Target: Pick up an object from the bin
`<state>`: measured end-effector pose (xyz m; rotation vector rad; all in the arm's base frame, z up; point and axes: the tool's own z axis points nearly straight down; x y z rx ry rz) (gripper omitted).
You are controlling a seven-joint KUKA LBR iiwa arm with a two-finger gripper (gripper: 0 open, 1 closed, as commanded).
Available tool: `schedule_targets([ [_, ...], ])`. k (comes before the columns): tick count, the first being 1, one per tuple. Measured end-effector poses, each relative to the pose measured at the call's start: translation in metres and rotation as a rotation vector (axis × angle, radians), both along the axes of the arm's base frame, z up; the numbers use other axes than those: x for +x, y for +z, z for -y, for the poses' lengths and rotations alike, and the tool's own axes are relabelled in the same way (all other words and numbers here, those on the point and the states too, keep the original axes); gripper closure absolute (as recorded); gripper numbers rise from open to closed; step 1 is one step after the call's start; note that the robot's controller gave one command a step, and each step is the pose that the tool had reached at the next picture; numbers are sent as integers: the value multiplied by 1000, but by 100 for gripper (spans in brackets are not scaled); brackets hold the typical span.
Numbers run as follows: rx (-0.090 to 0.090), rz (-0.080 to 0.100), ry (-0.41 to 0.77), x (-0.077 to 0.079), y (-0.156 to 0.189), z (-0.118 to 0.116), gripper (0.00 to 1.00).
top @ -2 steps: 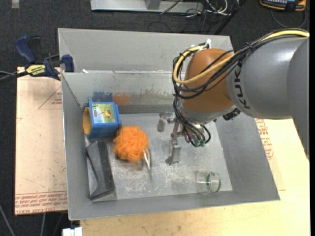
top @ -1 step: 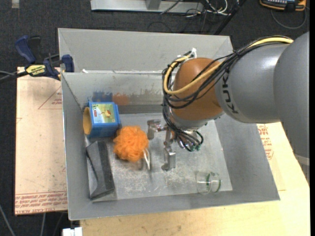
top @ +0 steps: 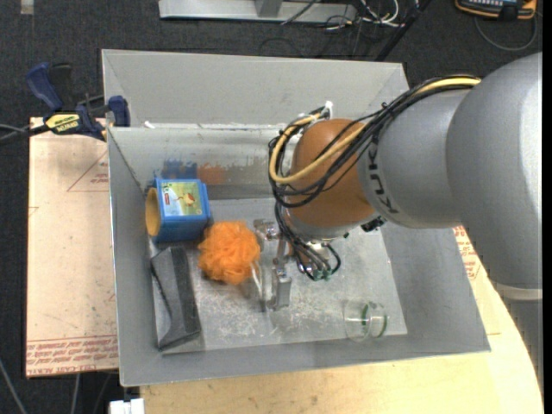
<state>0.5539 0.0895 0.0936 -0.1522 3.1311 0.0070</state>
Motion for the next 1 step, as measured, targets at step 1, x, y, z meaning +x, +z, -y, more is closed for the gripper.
schedule_targets([
  [1, 0, -3, -138, 23, -13, -38, 0],
])
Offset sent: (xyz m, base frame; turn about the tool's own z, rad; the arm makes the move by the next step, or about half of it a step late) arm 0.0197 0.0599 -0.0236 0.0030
